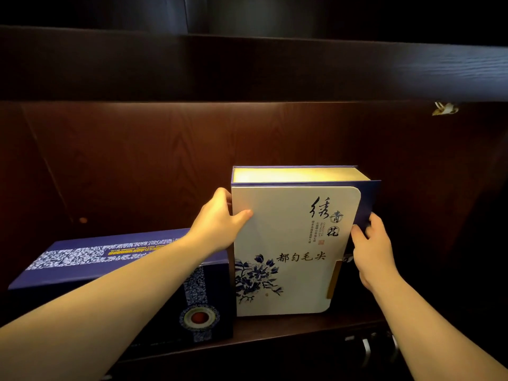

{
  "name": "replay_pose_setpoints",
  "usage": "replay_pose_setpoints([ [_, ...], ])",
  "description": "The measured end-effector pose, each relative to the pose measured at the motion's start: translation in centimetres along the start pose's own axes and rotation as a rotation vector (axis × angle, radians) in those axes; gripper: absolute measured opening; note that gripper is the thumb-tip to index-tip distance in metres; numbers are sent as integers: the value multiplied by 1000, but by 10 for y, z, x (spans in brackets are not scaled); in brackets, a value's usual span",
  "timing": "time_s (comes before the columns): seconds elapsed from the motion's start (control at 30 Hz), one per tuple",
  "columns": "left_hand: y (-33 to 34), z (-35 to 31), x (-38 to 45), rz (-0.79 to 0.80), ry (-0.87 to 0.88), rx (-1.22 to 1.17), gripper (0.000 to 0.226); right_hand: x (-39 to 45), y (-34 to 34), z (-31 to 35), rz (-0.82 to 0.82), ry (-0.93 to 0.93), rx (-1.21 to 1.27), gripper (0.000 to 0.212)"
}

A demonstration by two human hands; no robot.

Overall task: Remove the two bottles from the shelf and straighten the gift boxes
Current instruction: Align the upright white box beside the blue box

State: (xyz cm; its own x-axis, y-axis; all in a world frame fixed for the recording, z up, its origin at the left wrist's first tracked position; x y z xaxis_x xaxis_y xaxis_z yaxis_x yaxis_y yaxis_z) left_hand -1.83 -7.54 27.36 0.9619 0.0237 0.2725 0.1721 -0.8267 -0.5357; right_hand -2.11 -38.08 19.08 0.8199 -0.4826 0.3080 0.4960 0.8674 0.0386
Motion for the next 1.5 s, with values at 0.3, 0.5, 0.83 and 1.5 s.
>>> replay_pose_setpoints([
  [0.3, -5, -6, -22, -20, -30, -4, 30, 1, -2, -2, -5, -10, 38, 44],
  [0.5, -6, -10, -32, -9, -41, -8, 36, 6, -5, -4, -2, 2, 38, 51],
  [0.83, -8, -6, -27, -11, -30, 39, 35, 7, -2, -3, 37, -9, 40, 48],
  [1.5, -9, 0, -27, -2, -41, 48, 34, 0, -7, -1, 22, 7, -47, 45],
])
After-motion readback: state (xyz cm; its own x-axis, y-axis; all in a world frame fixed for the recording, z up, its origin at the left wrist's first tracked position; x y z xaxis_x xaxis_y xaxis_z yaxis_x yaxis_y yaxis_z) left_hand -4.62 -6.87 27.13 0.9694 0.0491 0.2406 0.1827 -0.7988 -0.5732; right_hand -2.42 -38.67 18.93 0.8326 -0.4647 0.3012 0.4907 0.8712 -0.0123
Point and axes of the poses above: each hand's wrist, its own x-axis towards the middle knuckle, its own y-axis out of the palm, z = x × y, the point moved 1 cm from there along x, towards the middle knuckle, and after that the axes turned 4 degrees about -y, right-handed, at the moved point
